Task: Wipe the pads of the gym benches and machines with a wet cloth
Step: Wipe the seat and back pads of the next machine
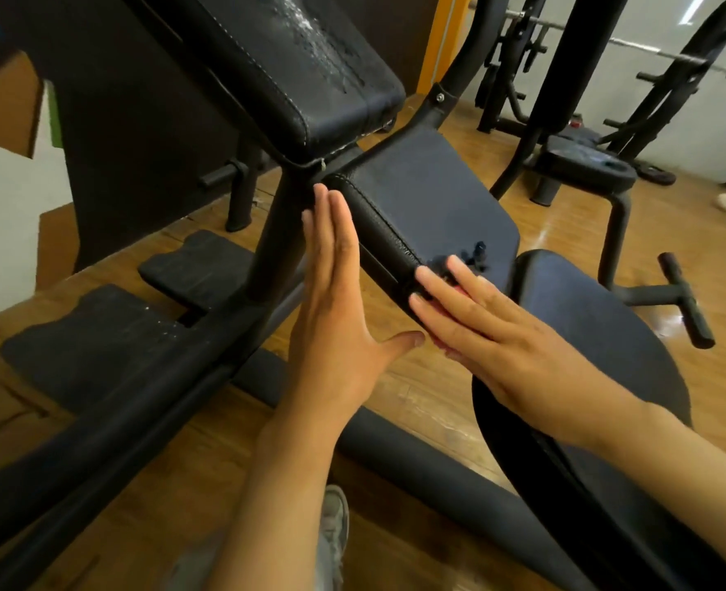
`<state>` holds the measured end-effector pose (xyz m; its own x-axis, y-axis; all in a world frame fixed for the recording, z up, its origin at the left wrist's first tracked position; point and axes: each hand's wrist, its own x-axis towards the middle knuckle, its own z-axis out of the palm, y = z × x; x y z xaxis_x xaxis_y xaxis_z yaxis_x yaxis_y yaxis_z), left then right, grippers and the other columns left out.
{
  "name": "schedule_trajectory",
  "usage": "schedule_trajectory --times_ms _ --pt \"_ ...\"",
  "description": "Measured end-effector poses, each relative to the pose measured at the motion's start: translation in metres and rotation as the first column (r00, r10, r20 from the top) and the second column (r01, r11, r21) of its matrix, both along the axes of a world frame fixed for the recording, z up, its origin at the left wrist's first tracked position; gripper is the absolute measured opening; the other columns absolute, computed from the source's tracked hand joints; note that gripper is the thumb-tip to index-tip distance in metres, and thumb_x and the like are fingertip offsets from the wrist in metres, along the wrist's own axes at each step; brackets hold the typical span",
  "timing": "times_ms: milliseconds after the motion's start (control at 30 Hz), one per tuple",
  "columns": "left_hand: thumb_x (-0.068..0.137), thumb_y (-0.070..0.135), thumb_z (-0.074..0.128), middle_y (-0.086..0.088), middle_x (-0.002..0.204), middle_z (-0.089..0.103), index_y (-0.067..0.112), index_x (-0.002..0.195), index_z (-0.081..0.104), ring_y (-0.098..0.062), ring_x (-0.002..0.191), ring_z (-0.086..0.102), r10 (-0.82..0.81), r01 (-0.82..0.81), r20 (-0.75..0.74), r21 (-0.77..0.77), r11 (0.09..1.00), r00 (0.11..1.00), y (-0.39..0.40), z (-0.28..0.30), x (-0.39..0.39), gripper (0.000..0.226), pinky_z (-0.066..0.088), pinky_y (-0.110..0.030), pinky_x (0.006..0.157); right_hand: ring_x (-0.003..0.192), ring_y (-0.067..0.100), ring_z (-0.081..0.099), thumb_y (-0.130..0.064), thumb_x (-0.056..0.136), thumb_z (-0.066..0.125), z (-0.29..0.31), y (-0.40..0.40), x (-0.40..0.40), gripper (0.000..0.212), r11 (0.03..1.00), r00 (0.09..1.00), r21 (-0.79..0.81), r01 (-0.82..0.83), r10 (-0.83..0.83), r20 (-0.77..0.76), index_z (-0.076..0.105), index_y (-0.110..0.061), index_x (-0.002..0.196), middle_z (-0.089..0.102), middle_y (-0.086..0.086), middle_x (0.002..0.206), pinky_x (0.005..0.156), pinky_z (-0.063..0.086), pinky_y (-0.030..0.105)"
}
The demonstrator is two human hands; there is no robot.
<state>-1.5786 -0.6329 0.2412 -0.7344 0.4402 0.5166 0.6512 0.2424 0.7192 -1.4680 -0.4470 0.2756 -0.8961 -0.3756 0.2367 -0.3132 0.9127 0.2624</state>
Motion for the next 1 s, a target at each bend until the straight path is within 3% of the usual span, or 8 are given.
schedule_trajectory --times_ms 67,167,267,500,600,767,900,1000 --pt "0.072 0.033 0.091 0.014 0.167 -0.027 0.026 0.161 -0.018 -0.004 0.151 -0.028 -0.003 0.003 -0.005 -0.019 1.000 1.000 -0.005 -0.001 -0.004 0.141 -0.013 0.001 0.107 0.158 0.028 0.001 -0.014 0.099 0.055 0.008 -0.007 -0.017 0.075 0.985 1.000 0.174 -0.008 0.013 -0.025 0.016 -0.018 0.163 0.007 0.001 0.171 0.126 0.015 0.048" --pt "0.073 0.030 0.090 0.015 0.168 -0.023 0.026 0.162 -0.017 -0.003 0.152 -0.027 0.011 -0.010 0.014 -0.047 0.999 1.000 -0.011 -0.001 -0.012 0.139 -0.011 -0.017 0.117 0.158 0.030 0.000 -0.016 0.100 0.053 0.017 -0.040 -0.048 0.076 0.986 0.986 0.143 0.089 -0.067 -0.151 0.011 -0.018 0.164 0.004 0.002 0.172 0.127 0.015 0.046" --pt "0.073 0.041 0.085 0.011 0.170 -0.020 0.023 0.163 -0.014 -0.008 0.154 -0.025 0.054 -0.055 0.051 0.006 0.998 0.997 -0.013 0.001 -0.015 0.135 -0.006 -0.034 0.125 0.157 0.031 0.004 -0.012 0.098 0.044 0.020 -0.072 -0.070 0.073 0.984 0.963 0.115 0.132 -0.100 -0.251 0.012 -0.016 0.164 0.008 0.004 0.171 0.127 0.015 0.047" --pt "0.074 0.045 0.088 0.015 0.168 -0.020 0.029 0.160 -0.016 0.000 0.149 -0.031 0.018 -0.018 0.003 0.024 1.000 1.000 -0.010 -0.001 -0.021 0.136 -0.012 -0.015 0.113 0.157 0.032 0.008 0.001 0.088 0.053 -0.012 -0.030 0.002 0.083 0.952 0.970 0.229 0.203 -0.163 -0.180 0.019 -0.015 0.162 0.012 0.004 0.171 0.126 0.011 0.046" --pt "0.075 0.041 0.088 0.010 0.171 -0.015 0.029 0.160 -0.016 -0.002 0.151 -0.029 0.027 -0.028 0.024 0.049 0.998 0.999 -0.007 -0.001 -0.023 0.135 -0.011 -0.017 0.115 0.158 0.032 0.002 0.002 0.090 0.045 0.004 -0.054 -0.030 0.080 0.957 0.959 0.169 0.236 -0.202 -0.197 0.015 -0.014 0.163 0.008 0.006 0.171 0.126 0.014 0.049" --pt "0.075 0.038 0.089 0.005 0.172 -0.013 0.020 0.163 -0.010 -0.008 0.153 -0.026 0.056 -0.059 0.048 0.060 0.996 0.997 -0.002 0.000 -0.029 0.133 -0.007 -0.022 0.122 0.158 0.031 -0.005 -0.016 0.106 0.041 0.031 -0.086 -0.083 0.067 0.978 0.958 0.037 0.205 -0.192 -0.213 0.007 -0.012 0.163 0.000 0.007 0.171 0.126 0.019 0.050" --pt "0.072 0.047 0.090 0.025 0.159 -0.024 0.027 0.162 -0.013 -0.001 0.150 -0.028 0.032 -0.039 0.055 0.124 0.992 0.998 -0.003 -0.003 -0.029 0.138 -0.007 -0.014 0.114 0.158 0.030 0.002 0.005 0.092 0.062 0.004 -0.052 -0.031 0.090 0.970 0.956 0.062 0.235 -0.219 -0.195 0.010 -0.014 0.163 0.004 0.006 0.171 0.124 0.027 0.053" --pt "0.072 0.047 0.090 0.039 0.149 -0.032 0.033 0.160 -0.017 0.000 0.149 -0.028 0.013 -0.022 0.064 0.143 0.990 0.998 -0.004 -0.002 -0.029 0.139 -0.007 -0.020 0.116 0.157 0.034 0.008 0.013 0.076 0.073 -0.003 -0.040 -0.006 0.106 0.958 0.958 0.122 0.258 -0.238 -0.162 0.016 -0.012 0.162 0.011 0.010 0.170 0.120 0.028 0.056"
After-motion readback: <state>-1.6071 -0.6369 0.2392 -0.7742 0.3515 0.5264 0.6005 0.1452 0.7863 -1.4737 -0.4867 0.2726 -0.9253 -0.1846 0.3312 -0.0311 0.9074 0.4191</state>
